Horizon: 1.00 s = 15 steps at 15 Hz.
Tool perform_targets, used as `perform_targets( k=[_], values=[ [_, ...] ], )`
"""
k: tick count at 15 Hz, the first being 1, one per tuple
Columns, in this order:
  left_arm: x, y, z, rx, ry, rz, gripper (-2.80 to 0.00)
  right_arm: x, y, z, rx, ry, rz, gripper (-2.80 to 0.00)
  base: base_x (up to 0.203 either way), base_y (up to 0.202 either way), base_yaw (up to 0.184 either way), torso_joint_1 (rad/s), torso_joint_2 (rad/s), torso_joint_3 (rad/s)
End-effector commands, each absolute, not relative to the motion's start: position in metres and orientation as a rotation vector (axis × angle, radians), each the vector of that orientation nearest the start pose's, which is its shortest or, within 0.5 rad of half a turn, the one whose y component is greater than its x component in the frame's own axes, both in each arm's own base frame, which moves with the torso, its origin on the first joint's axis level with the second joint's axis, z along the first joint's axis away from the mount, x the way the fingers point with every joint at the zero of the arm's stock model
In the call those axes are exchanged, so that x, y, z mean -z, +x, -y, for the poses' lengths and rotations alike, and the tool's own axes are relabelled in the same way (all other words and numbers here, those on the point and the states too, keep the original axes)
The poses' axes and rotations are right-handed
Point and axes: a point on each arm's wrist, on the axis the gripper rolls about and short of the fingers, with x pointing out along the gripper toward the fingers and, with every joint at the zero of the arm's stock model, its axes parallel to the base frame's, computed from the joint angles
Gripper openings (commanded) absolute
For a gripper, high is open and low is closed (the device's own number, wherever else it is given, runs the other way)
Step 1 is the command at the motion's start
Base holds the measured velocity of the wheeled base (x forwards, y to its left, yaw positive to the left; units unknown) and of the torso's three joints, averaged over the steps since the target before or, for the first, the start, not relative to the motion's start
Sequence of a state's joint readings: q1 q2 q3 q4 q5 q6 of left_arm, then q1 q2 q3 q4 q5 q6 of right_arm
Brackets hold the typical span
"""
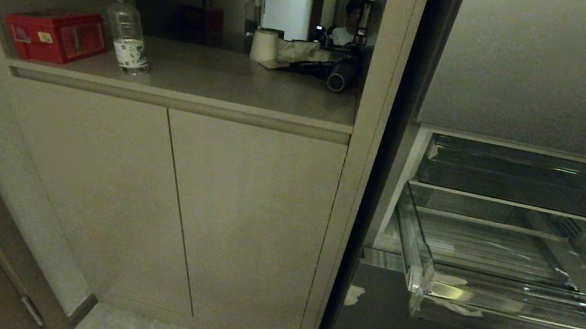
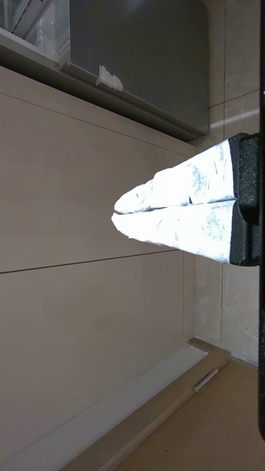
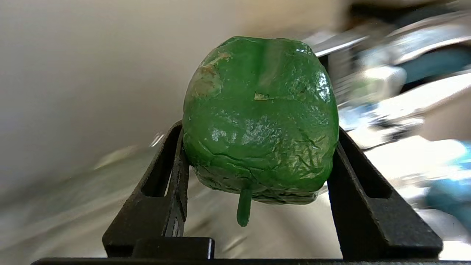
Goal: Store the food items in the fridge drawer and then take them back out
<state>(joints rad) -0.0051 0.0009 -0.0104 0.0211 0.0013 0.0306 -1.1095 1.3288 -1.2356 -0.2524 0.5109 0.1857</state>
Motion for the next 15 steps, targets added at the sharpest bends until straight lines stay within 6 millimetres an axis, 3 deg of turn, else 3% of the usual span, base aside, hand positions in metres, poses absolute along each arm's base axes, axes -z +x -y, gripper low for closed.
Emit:
perform_targets(
  k=[1, 3, 6, 10, 15],
  values=[
    [-0.076, -0.023, 0.000, 0.004, 0.031, -0.013, -2.80, -0.349, 0.104, 0.126, 0.437, 0.043, 0.144, -2.80, 0.000, 0.000, 0.000, 0.000, 0.00, 0.000],
    [-0.076, -0.024, 0.000, 0.005, 0.031, -0.012, -2.80, -0.326, 0.114, 0.107, 0.362, 0.068, 0.082, -2.80, 0.000, 0.000, 0.000, 0.000, 0.00, 0.000],
    [-0.076, -0.024, 0.000, 0.003, 0.031, -0.012, -2.80, -0.284, 0.131, 0.096, 0.269, 0.149, -0.058, -2.80, 0.000, 0.000, 0.000, 0.000, 0.00, 0.000],
    [-0.076, -0.023, 0.000, 0.005, 0.031, -0.015, -2.80, -0.237, 0.179, 0.098, 0.136, 0.253, -0.266, -2.80, 0.000, 0.000, 0.000, 0.000, 0.00, 0.000],
    [-0.076, -0.023, 0.000, 0.003, 0.031, -0.013, -2.80, -0.195, 0.248, 0.078, -0.063, 0.284, -0.390, -2.80, 0.000, 0.000, 0.000, 0.000, 0.00, 0.000]
  ],
)
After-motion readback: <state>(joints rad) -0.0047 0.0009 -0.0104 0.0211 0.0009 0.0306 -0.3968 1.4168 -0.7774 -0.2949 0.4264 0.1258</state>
